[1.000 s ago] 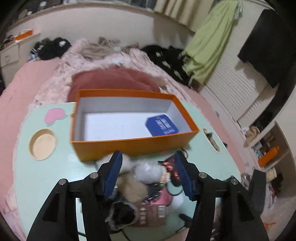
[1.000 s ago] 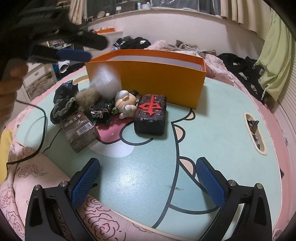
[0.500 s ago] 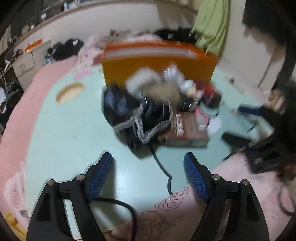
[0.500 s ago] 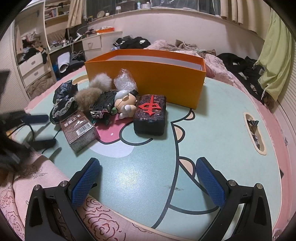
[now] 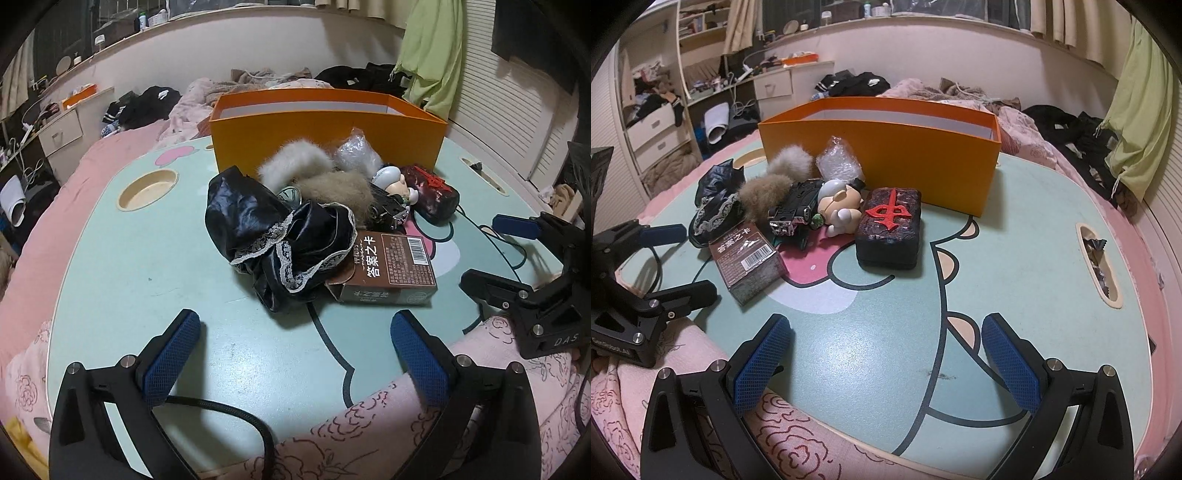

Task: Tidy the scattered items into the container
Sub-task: 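Reach into the orange box and grasp the blue tin, right gripper, then carry the blue tin out and set it on the table, right gripper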

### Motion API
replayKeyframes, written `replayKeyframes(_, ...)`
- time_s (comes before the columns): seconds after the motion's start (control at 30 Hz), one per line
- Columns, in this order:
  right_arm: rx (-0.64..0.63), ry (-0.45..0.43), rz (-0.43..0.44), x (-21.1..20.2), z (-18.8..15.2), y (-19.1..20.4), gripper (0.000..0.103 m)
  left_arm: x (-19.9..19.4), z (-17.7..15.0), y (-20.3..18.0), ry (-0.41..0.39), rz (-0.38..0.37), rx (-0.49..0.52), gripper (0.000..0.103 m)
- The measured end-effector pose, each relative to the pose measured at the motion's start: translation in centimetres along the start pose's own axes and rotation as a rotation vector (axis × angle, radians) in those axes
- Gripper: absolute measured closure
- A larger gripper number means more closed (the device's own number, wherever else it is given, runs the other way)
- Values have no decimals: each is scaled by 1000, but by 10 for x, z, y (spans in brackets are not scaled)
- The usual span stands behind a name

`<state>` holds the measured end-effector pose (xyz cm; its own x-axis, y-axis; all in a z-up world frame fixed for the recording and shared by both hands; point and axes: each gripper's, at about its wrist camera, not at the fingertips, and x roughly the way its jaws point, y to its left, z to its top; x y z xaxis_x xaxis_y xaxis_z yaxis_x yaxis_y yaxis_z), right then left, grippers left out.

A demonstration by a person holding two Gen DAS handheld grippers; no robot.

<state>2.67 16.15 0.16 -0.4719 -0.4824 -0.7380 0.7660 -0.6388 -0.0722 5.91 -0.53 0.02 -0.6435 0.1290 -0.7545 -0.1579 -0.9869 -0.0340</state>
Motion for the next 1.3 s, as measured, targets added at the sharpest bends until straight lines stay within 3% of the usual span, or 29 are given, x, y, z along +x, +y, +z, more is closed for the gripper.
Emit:
replayKeyframes(0.07,-5,11,7,-2,2,-1,4,0,0,0,0,0,0,0)
replayKeyframes(0.13,-5,26,23,-7,12,-2,32,0,-1,-1,-3,-2,-1,0)
replayKeyframes(0.2,9,10,65,-18,36,-6,35,0,-2,-3,-6,-2,0,0)
replayKeyframes(0.3,33,-53,138,-45,98,-19,35,0,-1,-2,-7,-2,-1,0)
replayKeyframes(0.4,42,83,175,-26,162,-31,35,0,-1,-2,-7,-2,-1,0)
replayKeyframes(0.5,37,306,105,32,197,-36,35,0,-1,-2,-8,-3,0,0)
replayKeyframes(0.6,35,497,59,89,205,-43,35,-1,0,-1,-12,-5,0,0)
replayKeyframes(0.7,35,562,-35,121,208,-52,35,-2,-1,1,-16,-8,0,0)
replayKeyframes(0.87,57,652,-94,148,210,-65,35,-2,-1,1,-22,-9,-2,0)
replayKeyframes(0.93,7,674,-151,159,208,-61,22,-1,-1,1,-22,-8,-2,0)
replayKeyframes(1.0,-25,682,-195,169,205,-56,17,-1,-1,2,-22,-8,-2,0)
replayKeyframes(1.07,-17,681,-180,168,206,-57,20,-1,-1,3,-21,-8,-2,0)
replayKeyframes(1.1,-11,684,-154,167,207,-57,29,-1,0,3,-21,-8,-2,0)
replayKeyframes(1.13,-2,687,-126,164,206,-57,32,-1,0,3,-21,-8,-2,0)
replayKeyframes(1.3,-19,651,-126,152,202,-59,35,-2,0,4,-22,-8,1,0)
